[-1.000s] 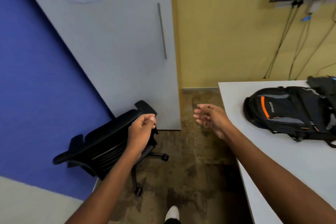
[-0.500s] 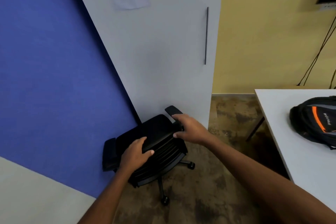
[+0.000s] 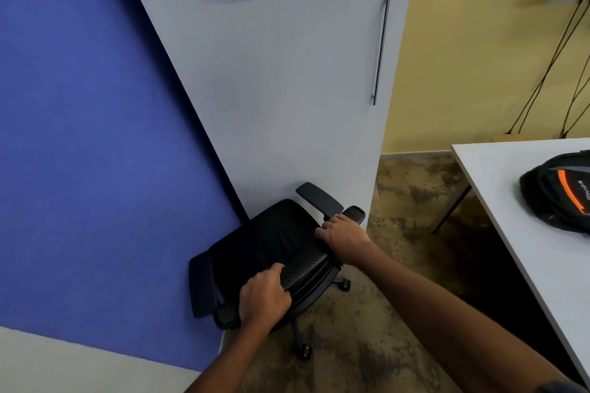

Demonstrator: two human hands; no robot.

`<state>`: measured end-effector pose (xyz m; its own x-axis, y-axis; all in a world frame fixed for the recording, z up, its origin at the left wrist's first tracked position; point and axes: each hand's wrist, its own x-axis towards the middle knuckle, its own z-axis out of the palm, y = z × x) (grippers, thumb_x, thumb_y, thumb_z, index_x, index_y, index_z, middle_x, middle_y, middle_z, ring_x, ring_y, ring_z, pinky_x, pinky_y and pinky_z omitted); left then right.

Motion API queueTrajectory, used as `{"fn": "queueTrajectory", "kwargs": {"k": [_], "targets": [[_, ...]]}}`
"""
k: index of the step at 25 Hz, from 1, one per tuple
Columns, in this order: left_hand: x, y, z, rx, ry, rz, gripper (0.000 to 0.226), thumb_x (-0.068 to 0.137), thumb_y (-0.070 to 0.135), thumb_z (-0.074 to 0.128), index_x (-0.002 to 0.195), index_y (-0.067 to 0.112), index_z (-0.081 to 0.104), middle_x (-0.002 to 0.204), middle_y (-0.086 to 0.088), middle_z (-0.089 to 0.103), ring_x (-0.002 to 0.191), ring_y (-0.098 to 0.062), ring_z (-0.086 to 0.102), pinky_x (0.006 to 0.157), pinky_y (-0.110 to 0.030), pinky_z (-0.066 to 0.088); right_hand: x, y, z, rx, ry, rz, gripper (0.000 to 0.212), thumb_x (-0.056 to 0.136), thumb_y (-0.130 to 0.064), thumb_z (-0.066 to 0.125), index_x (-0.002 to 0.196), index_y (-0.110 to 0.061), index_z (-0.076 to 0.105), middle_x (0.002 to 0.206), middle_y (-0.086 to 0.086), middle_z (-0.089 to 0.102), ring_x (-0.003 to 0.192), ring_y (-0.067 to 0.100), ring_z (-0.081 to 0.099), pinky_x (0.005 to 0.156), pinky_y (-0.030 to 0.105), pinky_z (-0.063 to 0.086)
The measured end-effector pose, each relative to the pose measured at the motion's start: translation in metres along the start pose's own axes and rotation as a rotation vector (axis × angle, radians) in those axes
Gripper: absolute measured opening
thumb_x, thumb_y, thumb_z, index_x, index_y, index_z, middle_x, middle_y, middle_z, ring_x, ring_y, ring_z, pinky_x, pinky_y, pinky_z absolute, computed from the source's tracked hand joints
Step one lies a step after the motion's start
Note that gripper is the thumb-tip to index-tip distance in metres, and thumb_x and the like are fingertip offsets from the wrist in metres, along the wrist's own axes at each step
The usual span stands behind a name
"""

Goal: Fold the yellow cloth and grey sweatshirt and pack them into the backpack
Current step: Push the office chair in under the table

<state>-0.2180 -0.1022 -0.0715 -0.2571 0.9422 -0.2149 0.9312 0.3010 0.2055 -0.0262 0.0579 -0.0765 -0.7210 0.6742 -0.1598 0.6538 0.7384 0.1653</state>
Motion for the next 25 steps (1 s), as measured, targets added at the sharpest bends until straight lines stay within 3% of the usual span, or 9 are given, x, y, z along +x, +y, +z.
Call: {"fn": "queueTrajectory", "kwargs": {"k": [6, 12, 19, 25], "targets": [[-0.015, -0.002, 0.003, 0.018, -0.011, 0.032, 0.057, 0.094, 0.024, 0.063, 0.149, 0.031, 0.054, 0.122, 0.003, 0.075, 0.106, -0.019, 0.073, 0.082, -0.034, 0.058, -0.026, -0.013, 0.011, 0.103, 0.104, 0.069, 0.03, 0.092, -0.015, 0.068, 0.12, -0.024, 0.066, 0.107, 0.0, 0.068, 0.106, 0.025, 0.064, 0.106, 0.039, 0.046], [-0.043, 0.011, 0.012, 0.021, -0.006, 0.106, 0.063, 0.094, 0.027, 0.065, 0.155, 0.031, 0.049, 0.126, 0.005, 0.074, 0.109, -0.016, 0.072, 0.085, -0.032, 0.06, -0.075, -0.019, 0.025, 0.175, 0.148, 0.149, 0.028, 0.09, -0.009, 0.065, 0.114, -0.023, 0.069, 0.103, 0.0, 0.069, 0.102, 0.024, 0.065, 0.106, 0.038, 0.046], [-0.099, 0.034, 0.028, 0.055, -0.02, 0.253, 0.06, 0.096, 0.032, 0.066, 0.153, 0.033, 0.049, 0.131, 0.008, 0.07, 0.114, -0.016, 0.07, 0.092, -0.033, 0.058, -0.165, -0.041, 0.042, 0.242, 0.15, 0.294, 0.031, 0.082, -0.012, 0.075, 0.108, -0.026, 0.071, 0.098, -0.004, 0.069, 0.096, 0.021, 0.066, 0.099, 0.036, 0.048], [-0.155, 0.048, 0.037, 0.076, -0.077, 0.369, 0.06, 0.095, 0.035, 0.066, 0.153, 0.037, 0.05, 0.129, 0.012, 0.07, 0.114, -0.013, 0.07, 0.095, -0.033, 0.057, -0.251, -0.073, 0.05, 0.271, 0.158, 0.404, 0.029, 0.085, -0.013, 0.073, 0.111, -0.025, 0.07, 0.102, -0.003, 0.07, 0.101, 0.022, 0.066, 0.103, 0.037, 0.047]]}}
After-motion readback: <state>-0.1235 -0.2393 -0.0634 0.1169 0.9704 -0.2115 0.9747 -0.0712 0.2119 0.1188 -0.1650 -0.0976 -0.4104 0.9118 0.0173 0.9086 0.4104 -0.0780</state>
